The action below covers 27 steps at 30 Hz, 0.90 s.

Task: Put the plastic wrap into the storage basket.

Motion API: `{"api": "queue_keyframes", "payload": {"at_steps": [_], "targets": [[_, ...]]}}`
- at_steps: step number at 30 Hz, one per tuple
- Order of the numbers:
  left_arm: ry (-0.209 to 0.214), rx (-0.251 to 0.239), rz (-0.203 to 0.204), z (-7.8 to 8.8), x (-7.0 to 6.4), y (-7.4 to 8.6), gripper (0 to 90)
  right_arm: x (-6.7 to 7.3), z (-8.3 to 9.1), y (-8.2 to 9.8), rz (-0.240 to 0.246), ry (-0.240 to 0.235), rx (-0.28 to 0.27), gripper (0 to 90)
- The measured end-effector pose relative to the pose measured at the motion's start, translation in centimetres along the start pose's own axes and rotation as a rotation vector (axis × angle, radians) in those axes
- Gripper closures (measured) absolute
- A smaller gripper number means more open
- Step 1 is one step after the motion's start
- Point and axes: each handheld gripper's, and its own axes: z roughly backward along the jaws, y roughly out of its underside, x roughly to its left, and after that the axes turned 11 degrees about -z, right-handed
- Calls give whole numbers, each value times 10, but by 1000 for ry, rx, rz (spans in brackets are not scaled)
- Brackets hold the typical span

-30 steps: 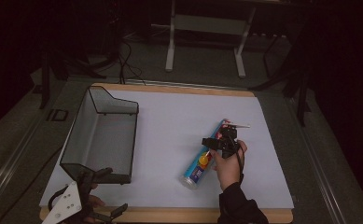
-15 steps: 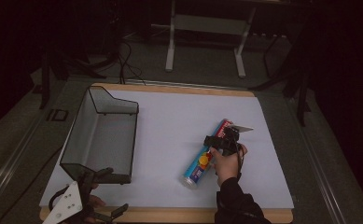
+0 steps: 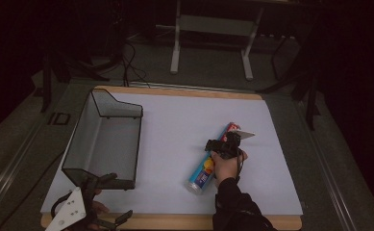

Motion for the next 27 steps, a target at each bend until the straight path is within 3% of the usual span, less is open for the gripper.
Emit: {"api": "queue_keyframes", "payload": {"at_steps": [3,8,13,20,23,27], "targets": [[0,0,2,0,0,0,6,-2,1,-1,-23,-11,4,223],[0,10,-5,-1,-1,0,6,0,0,1,-8,-7,9,262],[4,18,-16,-3,-2,0,6,-7,2,-3,-78,-52,40,291],[2,16,-14,-3,-1,0,6,-15,4,-10,-138,-112,81,307],[5,19,-17,-3,-1,1,6,-16,6,-11,-126,-150,93,310],[6,19,-20,-4,-1,0,6,-10,11,-12,-66,-220,99,313]]}}
